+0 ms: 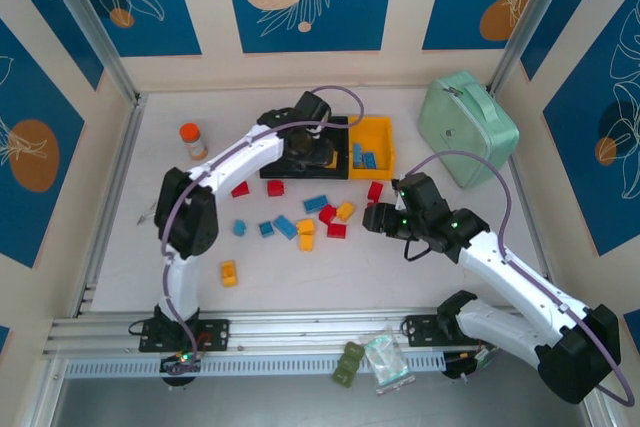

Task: Sort the legos into containers by color
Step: Pick up the lego from the middle-left of the table.

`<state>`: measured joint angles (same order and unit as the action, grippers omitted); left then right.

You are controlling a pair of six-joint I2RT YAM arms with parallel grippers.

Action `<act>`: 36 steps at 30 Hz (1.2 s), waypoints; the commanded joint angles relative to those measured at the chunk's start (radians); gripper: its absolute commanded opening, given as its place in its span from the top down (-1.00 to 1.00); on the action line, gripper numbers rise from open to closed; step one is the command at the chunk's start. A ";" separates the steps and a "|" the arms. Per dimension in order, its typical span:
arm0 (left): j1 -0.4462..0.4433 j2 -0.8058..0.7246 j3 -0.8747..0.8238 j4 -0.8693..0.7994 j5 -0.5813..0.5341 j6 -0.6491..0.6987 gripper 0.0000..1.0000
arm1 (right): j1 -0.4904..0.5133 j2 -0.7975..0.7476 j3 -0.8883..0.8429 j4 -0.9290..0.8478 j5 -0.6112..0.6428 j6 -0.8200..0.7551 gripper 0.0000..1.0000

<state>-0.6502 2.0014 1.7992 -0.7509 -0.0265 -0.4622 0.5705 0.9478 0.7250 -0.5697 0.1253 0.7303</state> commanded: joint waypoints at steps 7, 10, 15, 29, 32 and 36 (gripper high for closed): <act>0.087 -0.307 -0.397 0.126 -0.013 -0.033 0.01 | 0.073 0.117 0.100 0.101 -0.051 -0.076 -0.26; 0.143 -0.383 -0.511 0.136 -0.041 -0.046 -0.02 | 0.112 0.166 0.132 0.134 -0.051 -0.092 -0.28; 0.221 -0.456 -0.638 0.157 -0.091 -0.052 -0.11 | 0.179 0.252 0.183 0.168 -0.018 -0.123 -0.39; 0.325 -0.338 -0.705 0.299 -0.178 -0.062 -0.47 | 0.256 0.318 0.214 0.195 0.022 -0.122 -0.41; 0.331 -0.281 -0.690 0.316 -0.173 -0.066 -0.48 | 0.256 0.304 0.201 0.192 0.032 -0.116 -0.41; 0.334 -0.231 -0.684 0.351 -0.188 -0.071 -0.48 | 0.251 0.298 0.193 0.183 0.037 -0.109 -0.40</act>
<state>-0.3290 1.7462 1.0855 -0.4408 -0.1875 -0.5255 0.8188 1.2663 0.9295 -0.3813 0.1482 0.6106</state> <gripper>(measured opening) 0.740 0.704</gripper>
